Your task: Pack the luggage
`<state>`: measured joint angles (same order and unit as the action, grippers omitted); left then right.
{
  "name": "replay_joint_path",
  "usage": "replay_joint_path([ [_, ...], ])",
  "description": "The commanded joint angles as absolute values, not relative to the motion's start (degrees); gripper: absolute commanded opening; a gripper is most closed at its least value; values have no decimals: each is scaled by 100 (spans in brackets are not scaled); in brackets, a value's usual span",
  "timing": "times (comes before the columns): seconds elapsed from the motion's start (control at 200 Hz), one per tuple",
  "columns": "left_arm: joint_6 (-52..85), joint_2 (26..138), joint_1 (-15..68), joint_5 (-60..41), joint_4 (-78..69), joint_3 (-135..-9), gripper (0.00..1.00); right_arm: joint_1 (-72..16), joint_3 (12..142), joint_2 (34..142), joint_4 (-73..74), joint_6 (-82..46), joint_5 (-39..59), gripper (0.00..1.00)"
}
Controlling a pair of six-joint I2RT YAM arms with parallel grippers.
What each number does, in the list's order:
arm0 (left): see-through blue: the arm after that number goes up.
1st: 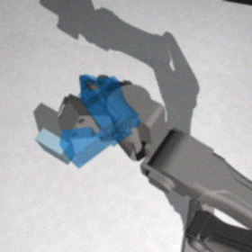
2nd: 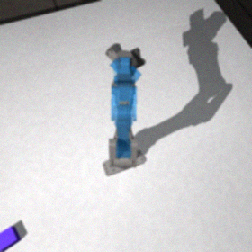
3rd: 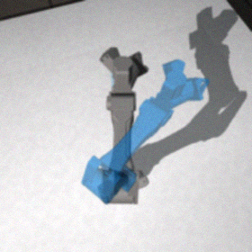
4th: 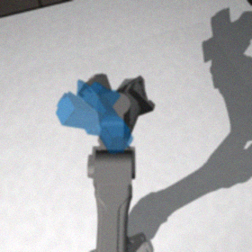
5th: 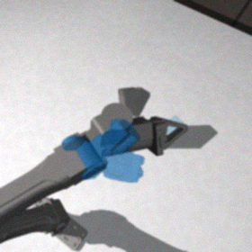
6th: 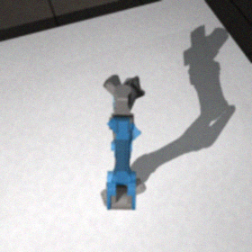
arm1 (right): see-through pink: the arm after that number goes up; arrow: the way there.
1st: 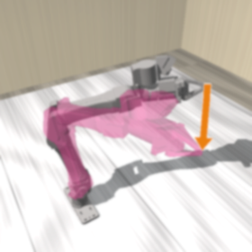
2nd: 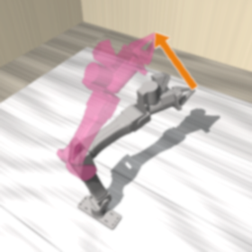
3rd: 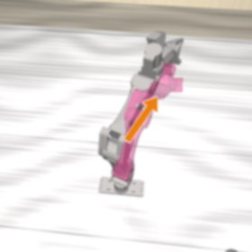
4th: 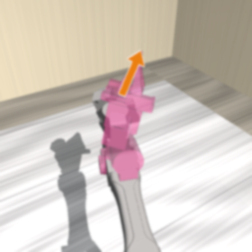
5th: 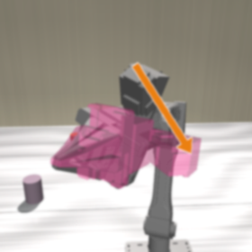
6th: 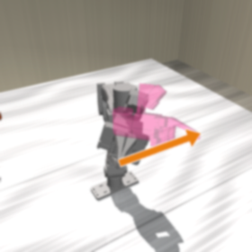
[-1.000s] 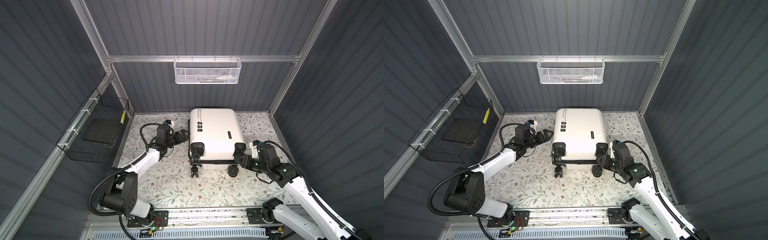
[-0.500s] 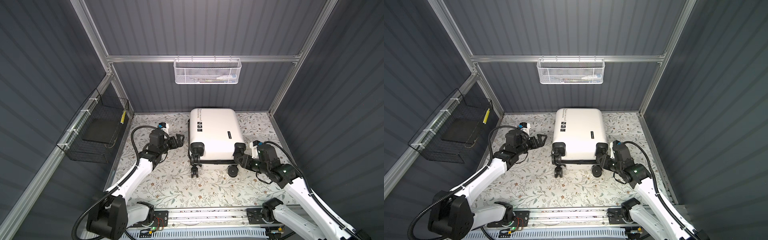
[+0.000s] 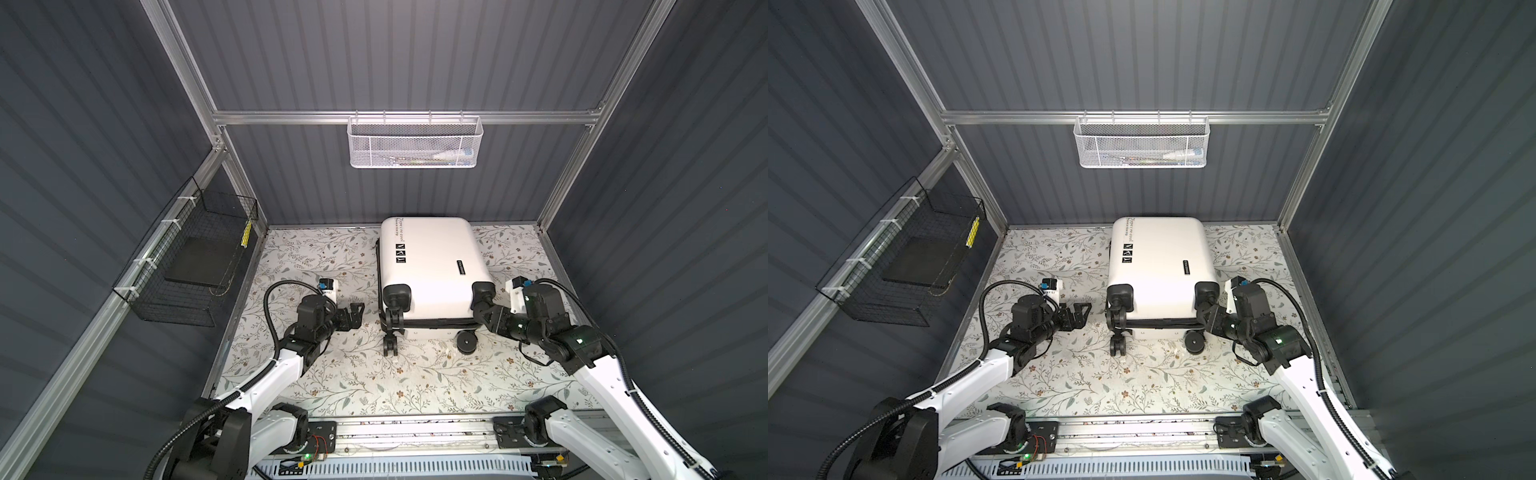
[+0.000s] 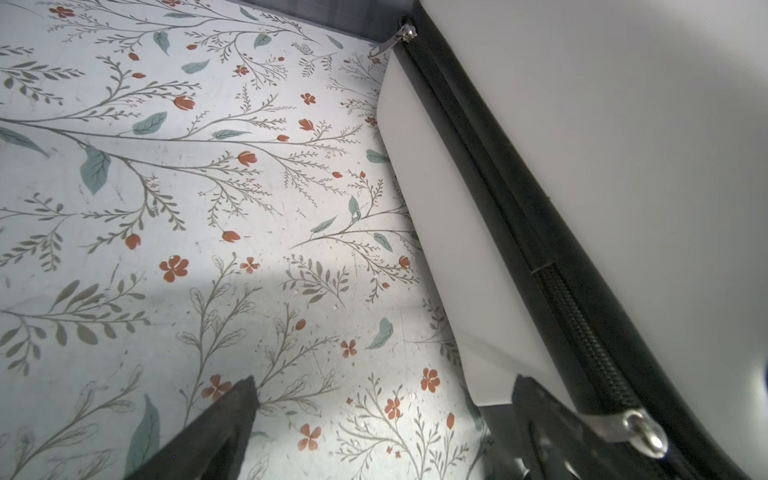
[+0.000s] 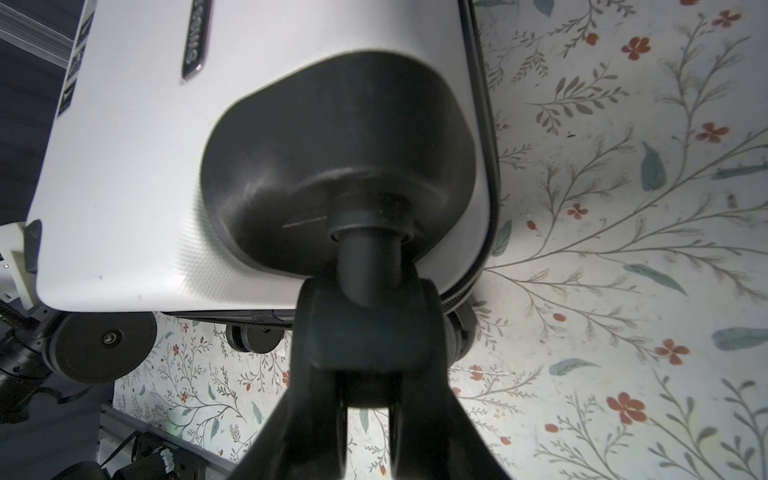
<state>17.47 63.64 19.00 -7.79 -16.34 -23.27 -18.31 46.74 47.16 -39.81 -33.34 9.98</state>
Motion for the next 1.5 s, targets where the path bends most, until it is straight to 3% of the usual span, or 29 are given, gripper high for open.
replay_joint_path([
  [0.0, 1507, 6416, 2002, -1024, -2635, -1908, 99, -1615, 4933, 4766, -4190, -3037, 1092, 0],
  [0.15, 1347, 6559, 2273, -945, -4232, -1239, 99, -1521, 4865, 4819, -4065, -3064, 1310, 0],
  [0.44, 667, 6373, 2624, -1059, -4618, -883, 95, -1511, 4755, 4677, -4001, -3131, 2071, 0],
  [0.6, 373, 6123, 2646, -960, -4422, -809, 80, -1521, 4725, 4614, -3991, -3233, 2429, 0],
  [0.735, 277, 6551, 2644, -1019, -4810, -838, 61, -1520, 4694, 4662, -3967, -3275, 2505, 0],
  [0.795, 298, 6766, 2641, -1190, -4974, -876, 58, -1521, 4693, 4667, -3986, -3270, 2487, 0],
  [0.95, 416, 7147, 2654, -1235, -5519, -817, 61, -1516, 4689, 4684, -4000, -3270, 2444, 0],
  [1.196, 562, 7624, 2681, -1255, -6308, -817, 74, -1521, 4632, 4724, -3986, -3288, 2402, 0],
  [1.496, 675, 8273, 2707, -1271, -7059, -869, 75, -1521, 4667, 4749, -4015, -3356, 2375, 0],
])
